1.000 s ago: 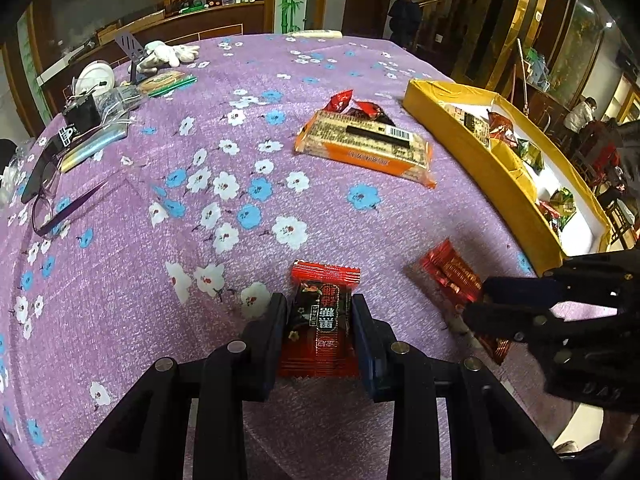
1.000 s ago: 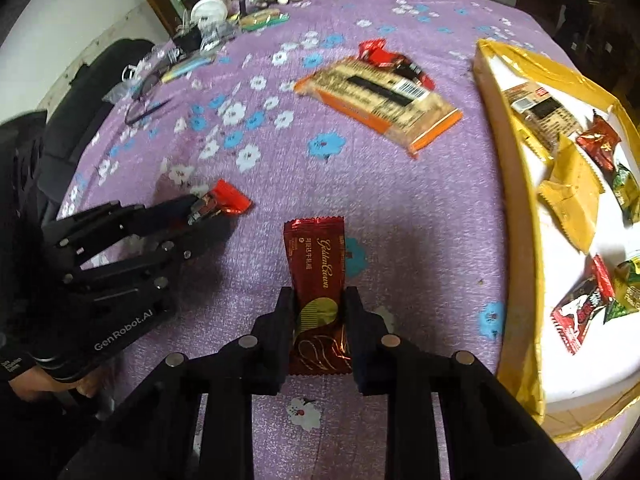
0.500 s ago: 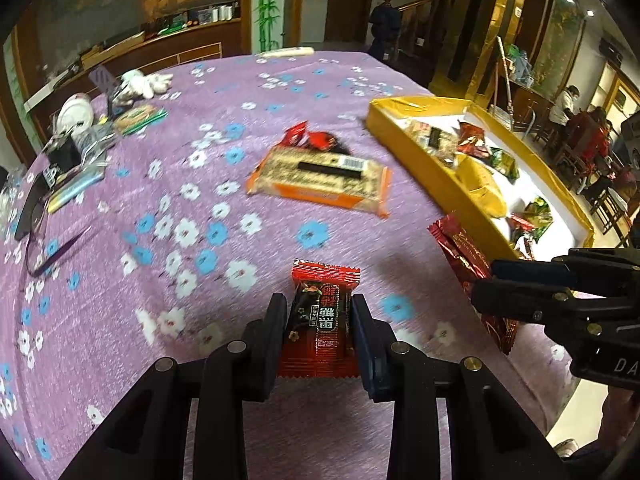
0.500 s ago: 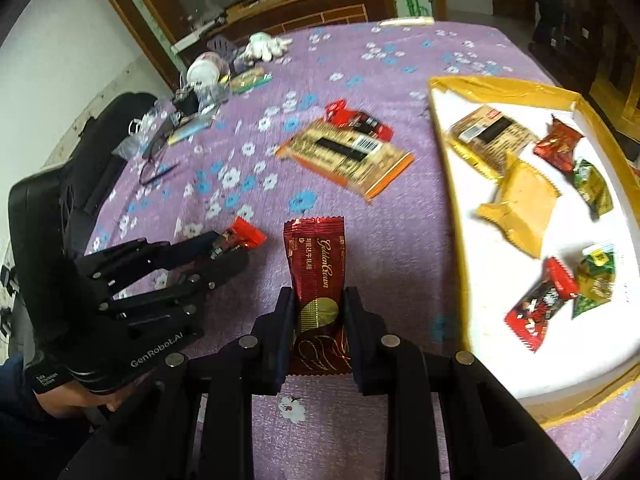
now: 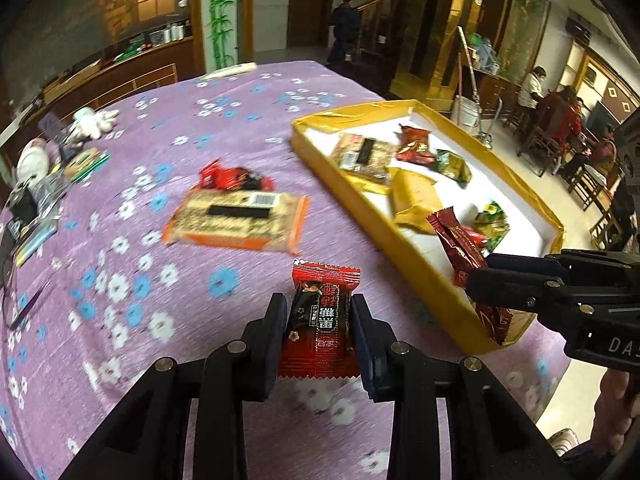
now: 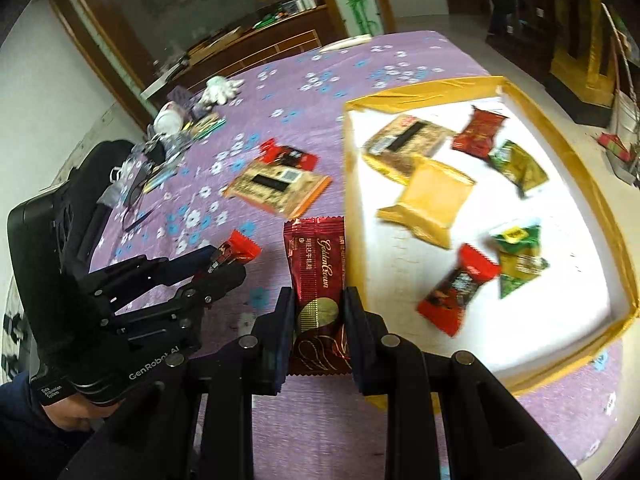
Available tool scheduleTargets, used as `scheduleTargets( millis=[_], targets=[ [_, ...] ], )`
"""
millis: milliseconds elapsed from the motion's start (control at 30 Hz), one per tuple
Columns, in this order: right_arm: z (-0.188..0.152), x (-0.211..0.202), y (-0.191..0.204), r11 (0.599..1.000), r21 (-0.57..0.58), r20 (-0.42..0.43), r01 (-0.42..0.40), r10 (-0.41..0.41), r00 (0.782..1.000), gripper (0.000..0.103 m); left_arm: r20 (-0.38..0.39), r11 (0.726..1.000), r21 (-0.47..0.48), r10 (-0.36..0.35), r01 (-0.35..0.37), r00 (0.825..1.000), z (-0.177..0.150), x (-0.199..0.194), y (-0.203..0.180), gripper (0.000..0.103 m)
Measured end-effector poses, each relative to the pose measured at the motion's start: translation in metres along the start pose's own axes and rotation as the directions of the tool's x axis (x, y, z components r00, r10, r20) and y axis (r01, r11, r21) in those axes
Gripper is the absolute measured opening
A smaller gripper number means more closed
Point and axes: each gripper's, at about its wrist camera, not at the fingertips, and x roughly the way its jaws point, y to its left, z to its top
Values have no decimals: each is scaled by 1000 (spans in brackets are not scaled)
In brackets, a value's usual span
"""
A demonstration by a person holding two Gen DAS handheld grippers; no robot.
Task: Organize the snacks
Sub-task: 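Carry the red candy and red chocolate bar over the white tray, then lower both tools into the tray and open them to release the snacks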
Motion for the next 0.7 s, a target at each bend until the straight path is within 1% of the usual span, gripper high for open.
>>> scheduleTargets(
  millis=[300, 500, 700],
  targets=[
    [1, -14, -44, 993, 110, 30, 49, -53, 998, 24, 10, 996, 72, -50, 49, 999, 25, 7, -37, 33],
    [0, -16, -70, 984, 162, 21, 75, -79, 997, 24, -3, 988, 133, -85, 85, 996, 31, 17, -69, 33],
    [0, -13, -93, 977, 197, -3, 80, -81, 997, 24, -22, 982, 157, -102, 104, 995, 33, 26, -87, 33]
  ],
)
